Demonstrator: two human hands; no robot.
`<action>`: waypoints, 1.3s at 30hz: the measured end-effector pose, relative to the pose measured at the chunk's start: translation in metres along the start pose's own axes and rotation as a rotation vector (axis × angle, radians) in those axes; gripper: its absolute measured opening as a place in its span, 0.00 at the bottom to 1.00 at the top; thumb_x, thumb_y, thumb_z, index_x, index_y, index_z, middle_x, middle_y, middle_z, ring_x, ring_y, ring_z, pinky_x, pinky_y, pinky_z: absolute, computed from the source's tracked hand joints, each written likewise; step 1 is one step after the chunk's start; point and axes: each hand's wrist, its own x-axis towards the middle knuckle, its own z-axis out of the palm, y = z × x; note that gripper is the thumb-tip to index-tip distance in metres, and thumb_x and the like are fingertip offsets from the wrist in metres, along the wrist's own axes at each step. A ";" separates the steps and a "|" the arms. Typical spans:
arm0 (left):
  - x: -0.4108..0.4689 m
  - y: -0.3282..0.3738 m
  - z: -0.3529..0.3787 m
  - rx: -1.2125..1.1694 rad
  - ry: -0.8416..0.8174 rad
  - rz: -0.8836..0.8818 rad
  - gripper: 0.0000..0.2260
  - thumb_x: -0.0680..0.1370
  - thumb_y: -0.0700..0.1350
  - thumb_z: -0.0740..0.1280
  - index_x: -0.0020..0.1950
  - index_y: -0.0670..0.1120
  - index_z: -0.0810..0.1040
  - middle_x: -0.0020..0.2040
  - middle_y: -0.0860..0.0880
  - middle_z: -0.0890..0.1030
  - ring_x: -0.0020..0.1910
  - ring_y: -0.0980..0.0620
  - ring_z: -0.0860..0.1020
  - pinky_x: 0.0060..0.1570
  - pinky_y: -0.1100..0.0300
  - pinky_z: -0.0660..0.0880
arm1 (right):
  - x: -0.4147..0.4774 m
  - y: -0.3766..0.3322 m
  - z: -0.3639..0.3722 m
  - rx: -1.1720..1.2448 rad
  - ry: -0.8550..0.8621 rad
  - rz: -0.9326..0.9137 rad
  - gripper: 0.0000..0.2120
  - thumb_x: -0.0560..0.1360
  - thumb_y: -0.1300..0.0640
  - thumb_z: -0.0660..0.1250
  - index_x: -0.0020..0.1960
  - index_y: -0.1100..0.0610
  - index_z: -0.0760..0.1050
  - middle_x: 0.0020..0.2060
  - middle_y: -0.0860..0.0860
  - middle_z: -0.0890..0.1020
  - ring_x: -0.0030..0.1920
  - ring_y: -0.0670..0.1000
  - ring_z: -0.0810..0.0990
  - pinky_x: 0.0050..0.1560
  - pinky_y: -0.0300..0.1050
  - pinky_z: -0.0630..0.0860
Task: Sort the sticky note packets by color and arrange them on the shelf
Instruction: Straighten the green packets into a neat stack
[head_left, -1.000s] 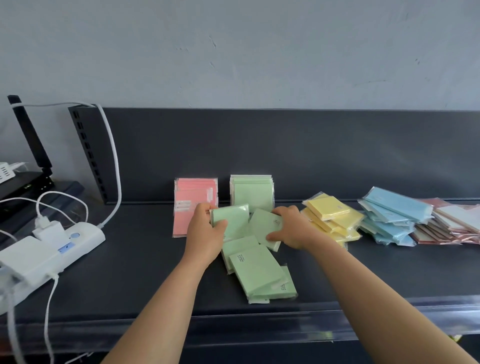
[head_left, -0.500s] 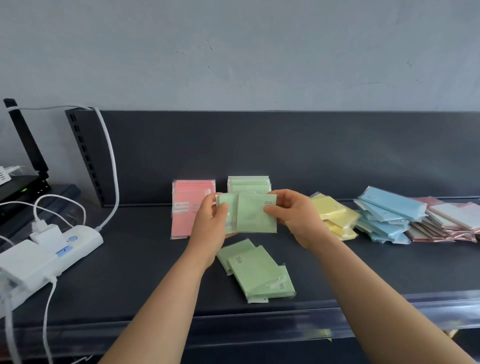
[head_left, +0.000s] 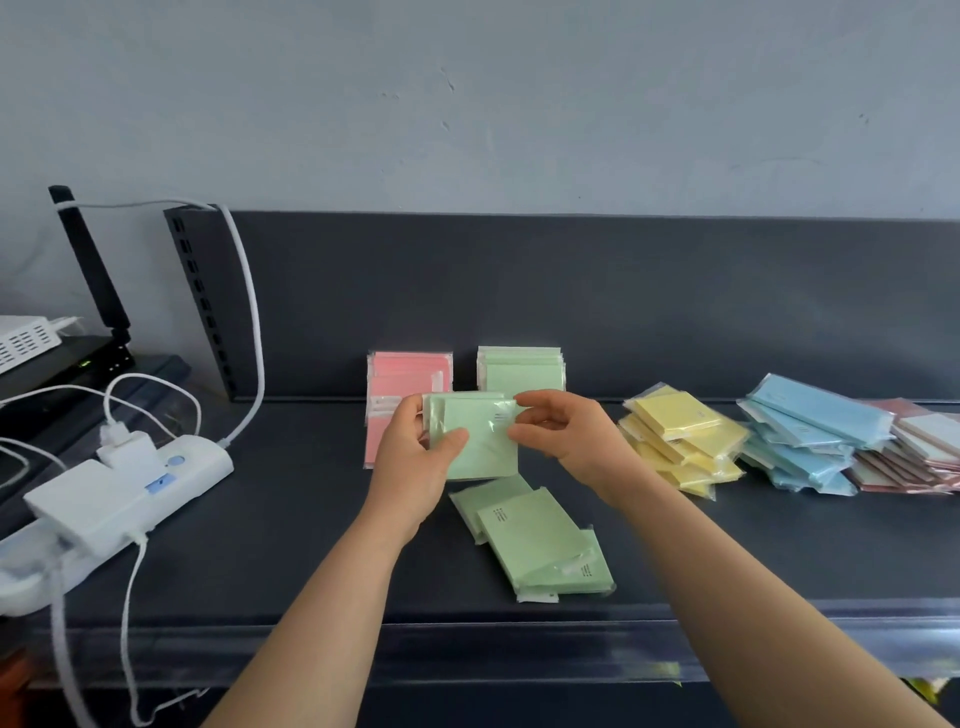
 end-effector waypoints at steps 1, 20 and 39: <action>-0.001 0.000 0.001 -0.009 -0.004 -0.002 0.11 0.78 0.40 0.68 0.56 0.53 0.74 0.52 0.53 0.82 0.50 0.55 0.81 0.50 0.56 0.79 | 0.001 -0.002 0.002 0.001 0.009 -0.005 0.14 0.72 0.57 0.74 0.56 0.51 0.78 0.43 0.48 0.82 0.40 0.44 0.80 0.41 0.34 0.76; 0.003 0.009 0.033 -0.025 0.065 0.018 0.11 0.79 0.41 0.65 0.57 0.53 0.71 0.52 0.54 0.80 0.50 0.56 0.80 0.47 0.61 0.76 | -0.004 0.007 -0.002 -0.044 0.121 0.143 0.14 0.75 0.48 0.69 0.53 0.57 0.75 0.45 0.52 0.83 0.41 0.48 0.82 0.41 0.43 0.79; -0.010 0.006 -0.003 0.076 0.189 -0.050 0.15 0.79 0.37 0.59 0.59 0.56 0.65 0.49 0.58 0.75 0.43 0.59 0.74 0.38 0.65 0.70 | 0.003 0.009 -0.001 -0.513 -0.407 0.129 0.26 0.73 0.49 0.71 0.69 0.50 0.72 0.60 0.44 0.77 0.56 0.43 0.75 0.61 0.39 0.68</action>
